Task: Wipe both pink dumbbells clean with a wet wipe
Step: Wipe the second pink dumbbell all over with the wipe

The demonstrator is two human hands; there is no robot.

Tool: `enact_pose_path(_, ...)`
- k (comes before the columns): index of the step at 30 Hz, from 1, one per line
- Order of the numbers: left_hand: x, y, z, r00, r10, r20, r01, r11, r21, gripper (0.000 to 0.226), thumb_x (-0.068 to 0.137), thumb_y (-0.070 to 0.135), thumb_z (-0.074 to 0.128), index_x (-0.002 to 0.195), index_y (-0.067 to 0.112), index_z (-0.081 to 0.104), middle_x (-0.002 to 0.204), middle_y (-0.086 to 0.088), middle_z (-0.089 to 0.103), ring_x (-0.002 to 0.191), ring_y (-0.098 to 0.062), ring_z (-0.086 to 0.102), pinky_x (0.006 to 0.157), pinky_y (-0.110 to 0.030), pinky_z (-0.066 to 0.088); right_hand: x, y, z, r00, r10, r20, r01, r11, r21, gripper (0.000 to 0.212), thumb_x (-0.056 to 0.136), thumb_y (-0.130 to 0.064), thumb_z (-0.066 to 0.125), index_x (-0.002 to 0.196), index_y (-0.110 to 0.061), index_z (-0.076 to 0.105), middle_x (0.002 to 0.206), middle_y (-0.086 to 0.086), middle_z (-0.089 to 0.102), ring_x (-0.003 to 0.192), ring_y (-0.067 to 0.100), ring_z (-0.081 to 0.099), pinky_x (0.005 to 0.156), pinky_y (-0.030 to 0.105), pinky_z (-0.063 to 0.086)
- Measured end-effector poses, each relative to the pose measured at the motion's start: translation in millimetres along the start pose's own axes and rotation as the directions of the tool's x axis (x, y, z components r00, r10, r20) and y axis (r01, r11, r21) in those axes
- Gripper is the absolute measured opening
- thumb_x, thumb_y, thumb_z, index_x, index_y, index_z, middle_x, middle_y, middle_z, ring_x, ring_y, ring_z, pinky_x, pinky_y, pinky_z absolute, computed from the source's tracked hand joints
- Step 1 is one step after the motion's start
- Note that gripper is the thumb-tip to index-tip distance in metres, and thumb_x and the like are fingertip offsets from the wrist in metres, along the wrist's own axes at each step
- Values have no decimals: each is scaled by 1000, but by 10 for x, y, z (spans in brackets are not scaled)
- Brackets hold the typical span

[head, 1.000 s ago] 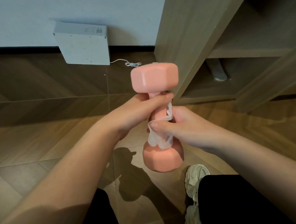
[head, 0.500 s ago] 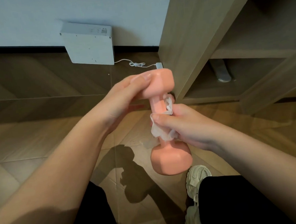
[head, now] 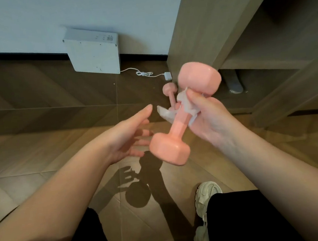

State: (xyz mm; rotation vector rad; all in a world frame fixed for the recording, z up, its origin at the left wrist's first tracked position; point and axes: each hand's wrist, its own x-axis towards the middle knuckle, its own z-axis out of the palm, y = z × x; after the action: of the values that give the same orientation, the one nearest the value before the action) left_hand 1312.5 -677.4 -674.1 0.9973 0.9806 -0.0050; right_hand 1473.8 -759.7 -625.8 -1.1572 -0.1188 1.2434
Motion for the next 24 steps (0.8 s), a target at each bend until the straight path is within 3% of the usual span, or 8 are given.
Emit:
enact_pose_path(2, -31, -38, 4, 989, -107, 101, 122, 979, -162, 78, 68, 68, 57, 126, 16, 52, 127, -21, 62, 109, -37, 64, 95, -56, 49, 51, -64, -3, 997, -5, -82, 17, 990, 139, 19, 96, -6, 56, 114, -6, 54, 102, 13, 60, 90, 20, 62, 89, 48, 55)
enact_pose_path(4, -87, -42, 85, 963, -114, 245, 188, 932, -309, 71, 69, 65, 57, 120, 16, 53, 124, -25, 63, 107, -45, 64, 85, -57, 54, 75, -88, 1, 995, -8, -103, 29, 978, 208, 25, 94, -7, 59, 118, -8, 52, 104, 12, 59, 89, 18, 60, 70, 40, 59)
enact_pose_path(6, -130, -33, 210, 954, -60, 293, 172, 911, -374, 64, 73, 59, 57, 120, 17, 54, 117, -26, 65, 97, -44, 68, 74, -51, 59, 93, -81, 14, 995, -27, -98, 48, 973, 225, 32, 94, -9, 59, 124, -7, 51, 104, 11, 59, 86, 16, 61, 59, 32, 56)
enact_pose_path(8, -134, -14, 301, 975, -16, 223, 105, 913, -395, 50, 80, 51, 59, 116, 16, 55, 108, -26, 64, 86, -40, 69, 69, -45, 61, 132, -68, 25, 996, -33, -83, 51, 973, 224, 37, 94, -12, 59, 130, -8, 51, 108, 11, 63, 91, 18, 65, 66, 35, 58)
enact_pose_path(11, -94, 3, 332, 989, 46, 141, 11, 925, -379, 39, 88, 43, 58, 114, 14, 57, 104, -25, 62, 81, -37, 68, 73, -44, 61, 189, -74, 15, 999, 37, -35, -30, 983, 180, 35, 96, -24, 58, 129, -16, 52, 124, 14, 65, 110, 30, 66, 91, 47, 54)
enact_pose_path(15, -80, 8, 334, 994, 74, 77, -40, 929, -368, 34, 90, 40, 58, 108, 12, 59, 90, -22, 64, 75, -35, 68, 77, -45, 59, 203, -105, -31, 993, 113, 25, -113, 994, 0, 38, 96, -41, 52, 130, -26, 51, 127, 10, 65, 112, 30, 65, 92, 50, 51)
enact_pose_path(21, -71, -17, 365, 990, 144, 2, -138, 948, -287, 23, 93, 35, 57, 103, 15, 60, 94, -20, 61, 75, -33, 66, 77, -46, 58, 231, -120, -55, 998, 52, -42, -45, 986, 160, 28, 94, -9, 58, 121, -13, 51, 121, 19, 64, 104, 28, 67, 95, 47, 52)
enact_pose_path(24, -64, -20, 367, 971, 239, -26, -238, 943, -235, 17, 95, 30, 53, 99, 15, 61, 97, -18, 58, 76, -30, 64, 76, -46, 58, 244, -143, -77, 996, 87, 31, -91, 983, 158, 33, 93, -10, 59, 125, -11, 51, 121, 19, 66, 110, 32, 66, 97, 45, 51)
